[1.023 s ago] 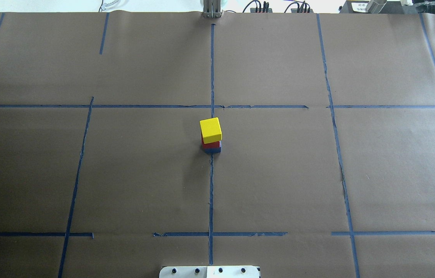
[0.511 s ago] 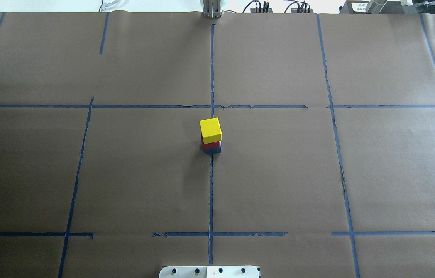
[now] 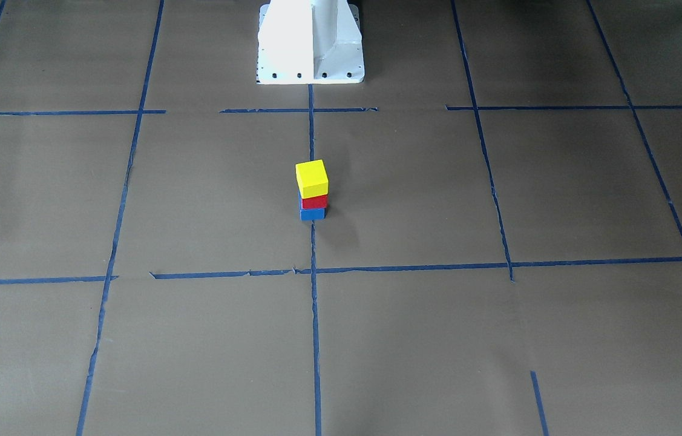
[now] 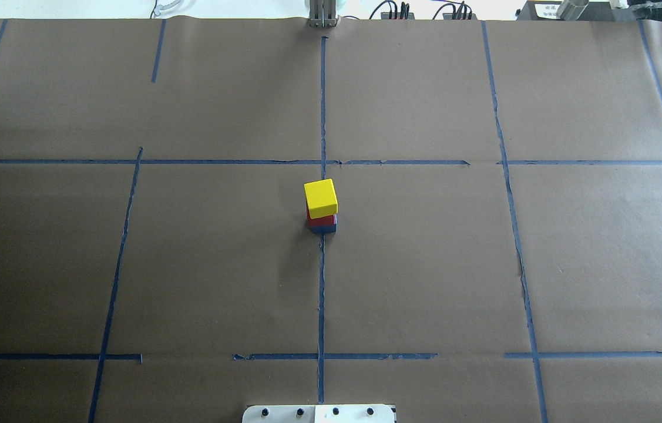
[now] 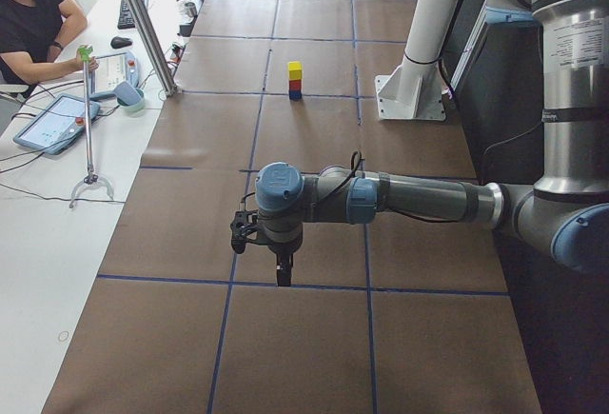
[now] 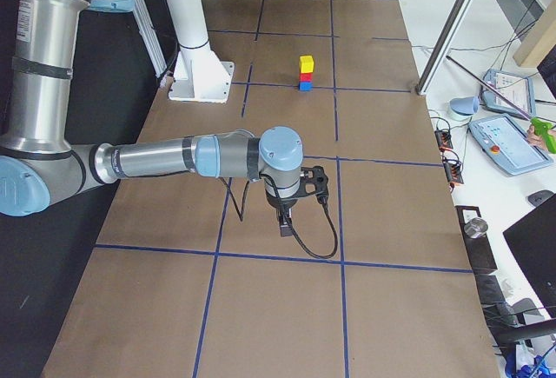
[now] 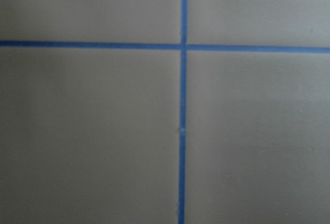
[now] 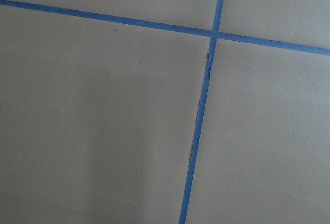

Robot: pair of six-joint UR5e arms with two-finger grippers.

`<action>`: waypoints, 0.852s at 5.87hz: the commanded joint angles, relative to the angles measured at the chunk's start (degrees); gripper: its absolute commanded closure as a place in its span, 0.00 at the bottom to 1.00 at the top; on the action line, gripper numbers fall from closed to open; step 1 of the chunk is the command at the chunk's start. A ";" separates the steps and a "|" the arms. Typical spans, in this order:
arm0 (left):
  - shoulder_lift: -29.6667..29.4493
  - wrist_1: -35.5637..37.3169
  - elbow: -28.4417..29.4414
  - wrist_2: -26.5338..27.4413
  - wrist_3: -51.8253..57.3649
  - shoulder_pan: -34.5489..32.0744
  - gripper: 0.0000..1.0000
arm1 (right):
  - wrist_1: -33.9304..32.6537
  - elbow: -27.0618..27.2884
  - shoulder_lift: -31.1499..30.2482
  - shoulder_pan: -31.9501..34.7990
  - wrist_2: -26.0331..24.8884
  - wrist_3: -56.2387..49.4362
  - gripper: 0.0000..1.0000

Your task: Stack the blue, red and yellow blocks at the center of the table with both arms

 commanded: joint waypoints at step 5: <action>3.09 -3.63 -0.58 0.30 0.05 0.42 0.00 | -0.36 -0.96 0.09 -0.09 -0.52 -0.08 0.00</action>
